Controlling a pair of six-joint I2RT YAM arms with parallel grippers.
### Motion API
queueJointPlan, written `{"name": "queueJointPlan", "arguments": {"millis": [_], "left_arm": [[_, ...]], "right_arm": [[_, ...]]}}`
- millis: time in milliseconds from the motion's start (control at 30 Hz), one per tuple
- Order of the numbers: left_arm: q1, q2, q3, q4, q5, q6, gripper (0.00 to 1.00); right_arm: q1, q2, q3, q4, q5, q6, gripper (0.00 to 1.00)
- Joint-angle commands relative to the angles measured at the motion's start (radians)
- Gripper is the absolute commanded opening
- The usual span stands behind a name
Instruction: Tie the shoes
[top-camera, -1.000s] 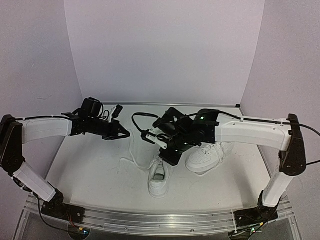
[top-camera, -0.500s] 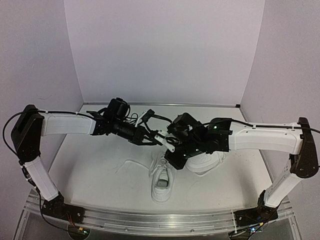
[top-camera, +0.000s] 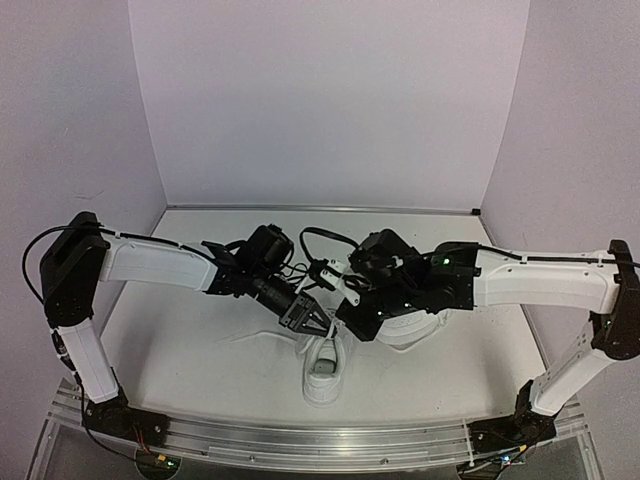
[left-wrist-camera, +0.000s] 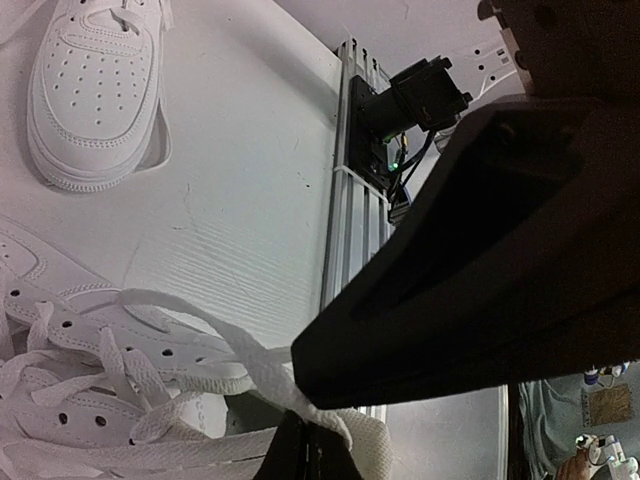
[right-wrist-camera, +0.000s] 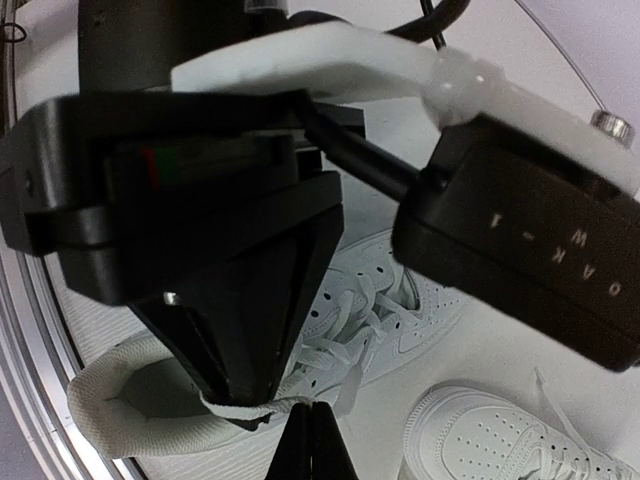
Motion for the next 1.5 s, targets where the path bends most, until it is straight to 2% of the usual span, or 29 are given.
{"name": "queueJointPlan", "arguments": {"millis": [0, 400, 467, 567, 667, 1000, 1133, 1233, 1467], "left_arm": [[-0.002, -0.003, 0.046, -0.06, 0.067, 0.106, 0.0], [-0.007, -0.013, 0.006, -0.045, 0.121, 0.139, 0.0], [-0.007, 0.002, 0.008, -0.048, 0.124, 0.145, 0.0], [-0.007, 0.016, 0.005, -0.047, 0.125, 0.148, 0.0], [-0.007, 0.025, 0.003, -0.036, 0.13, 0.14, 0.0], [-0.007, 0.053, 0.036, -0.095, 0.131, 0.168, 0.0], [-0.008, 0.058, 0.036, -0.101, 0.126, 0.169, 0.0], [-0.007, 0.064, 0.038, -0.103, 0.121, 0.2, 0.01], [-0.023, 0.075, 0.055, -0.146, 0.095, 0.243, 0.01]], "right_arm": [[-0.009, -0.055, 0.001, 0.07, 0.053, 0.02, 0.0], [-0.015, -0.033, -0.013, 0.072, 0.026, 0.064, 0.02], [-0.015, -0.038, -0.019, 0.072, 0.017, 0.089, 0.07], [-0.016, -0.062, -0.038, 0.072, 0.011, 0.133, 0.2], [-0.015, -0.101, -0.067, 0.072, 0.005, 0.178, 0.27], [-0.016, -0.302, -0.241, 0.094, -0.028, 0.367, 0.2], [-0.016, -0.286, -0.316, 0.144, -0.04, 0.435, 0.18], [-0.016, -0.265, -0.36, 0.242, -0.066, 0.484, 0.17], [-0.016, -0.214, -0.397, 0.367, -0.082, 0.567, 0.17]]}}
